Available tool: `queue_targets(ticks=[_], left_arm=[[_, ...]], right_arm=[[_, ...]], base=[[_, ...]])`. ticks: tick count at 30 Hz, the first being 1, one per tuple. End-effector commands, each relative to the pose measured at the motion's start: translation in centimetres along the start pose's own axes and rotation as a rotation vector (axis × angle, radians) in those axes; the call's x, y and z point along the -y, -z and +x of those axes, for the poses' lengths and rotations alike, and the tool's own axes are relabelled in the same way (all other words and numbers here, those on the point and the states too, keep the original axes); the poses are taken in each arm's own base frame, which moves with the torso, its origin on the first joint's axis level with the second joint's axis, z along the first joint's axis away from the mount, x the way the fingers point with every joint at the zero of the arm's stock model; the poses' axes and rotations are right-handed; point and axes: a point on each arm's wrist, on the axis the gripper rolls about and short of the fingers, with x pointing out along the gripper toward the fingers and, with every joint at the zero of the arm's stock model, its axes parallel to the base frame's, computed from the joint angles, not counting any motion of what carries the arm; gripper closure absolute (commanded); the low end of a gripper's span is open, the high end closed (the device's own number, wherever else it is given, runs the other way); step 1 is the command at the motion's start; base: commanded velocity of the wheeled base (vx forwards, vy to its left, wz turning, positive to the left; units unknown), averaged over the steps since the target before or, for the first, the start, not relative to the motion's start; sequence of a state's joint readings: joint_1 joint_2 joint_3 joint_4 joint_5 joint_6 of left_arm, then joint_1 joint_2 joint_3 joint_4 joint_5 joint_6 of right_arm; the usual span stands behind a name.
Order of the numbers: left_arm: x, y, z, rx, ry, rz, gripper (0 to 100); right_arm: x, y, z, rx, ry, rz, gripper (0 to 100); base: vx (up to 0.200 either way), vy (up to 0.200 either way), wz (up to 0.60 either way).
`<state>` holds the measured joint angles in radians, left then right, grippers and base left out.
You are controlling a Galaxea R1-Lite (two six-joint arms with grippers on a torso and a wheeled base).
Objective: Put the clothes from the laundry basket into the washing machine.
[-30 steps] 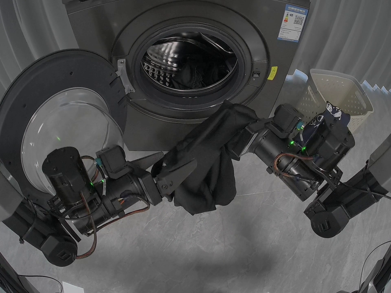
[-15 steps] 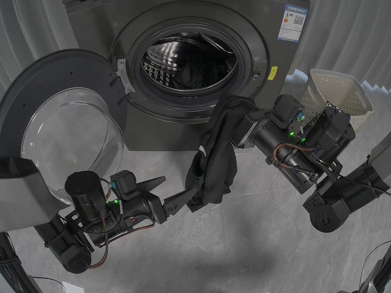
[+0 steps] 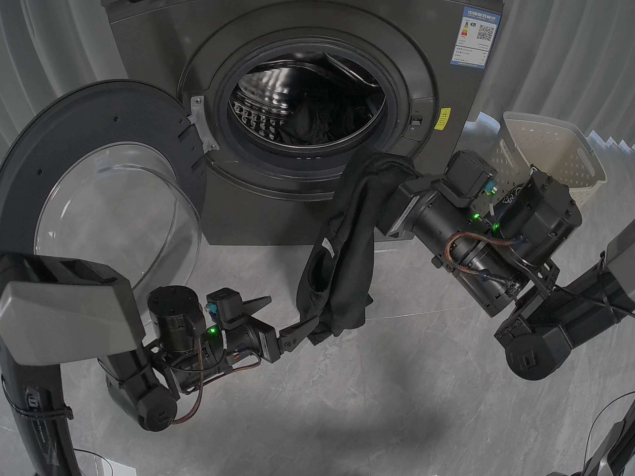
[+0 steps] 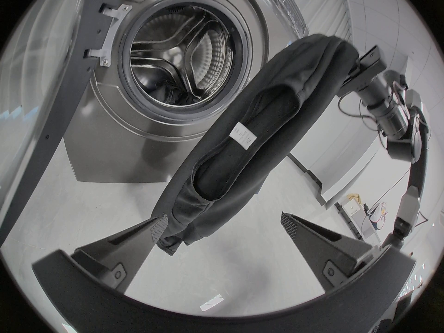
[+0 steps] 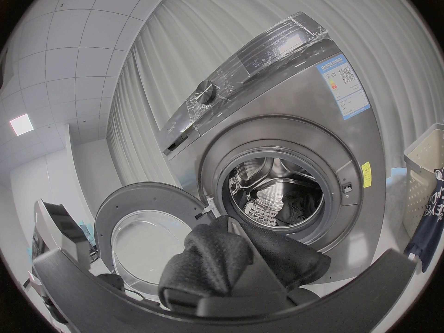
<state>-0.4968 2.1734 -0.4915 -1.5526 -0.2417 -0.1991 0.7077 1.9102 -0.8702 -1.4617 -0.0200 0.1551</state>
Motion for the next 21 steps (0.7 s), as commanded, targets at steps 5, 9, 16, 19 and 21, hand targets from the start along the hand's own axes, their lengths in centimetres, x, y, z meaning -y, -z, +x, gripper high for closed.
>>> queue_targets(ticks=[5, 9, 16, 19, 21], left_arm=[[-1.9, 2.3, 2.6, -0.029, -0.024, 0.025, 0], [-3.0, 2.8, 3.9, -0.01, -0.033, 0.032, 0], [-3.2, 2.7, 5.1, 0.016, -0.007, 0.044, 0], [-3.1, 3.1, 5.3, 0.006, 0.019, 0.043, 0], [-3.1, 3.4, 5.4, -0.001, 0.024, 0.041, 0]], right_arm=[[-0.6, -0.3, 0.0, 0.004, -0.013, 0.006, 100], [-0.8, -0.2, -0.1, -0.001, -0.019, 0.009, 100], [-0.9, -0.3, -0.2, -0.001, -0.019, 0.01, 100], [-0.8, -0.3, -0.2, -0.001, -0.018, 0.009, 100], [-0.8, -0.3, -0.2, -0.001, -0.018, 0.009, 100]], base=[[0.0, 0.0, 0.0], [0.0, 0.0, 0.0], [0.0, 0.0, 0.0], [0.0, 0.0, 0.0], [0.0, 0.0, 0.0]])
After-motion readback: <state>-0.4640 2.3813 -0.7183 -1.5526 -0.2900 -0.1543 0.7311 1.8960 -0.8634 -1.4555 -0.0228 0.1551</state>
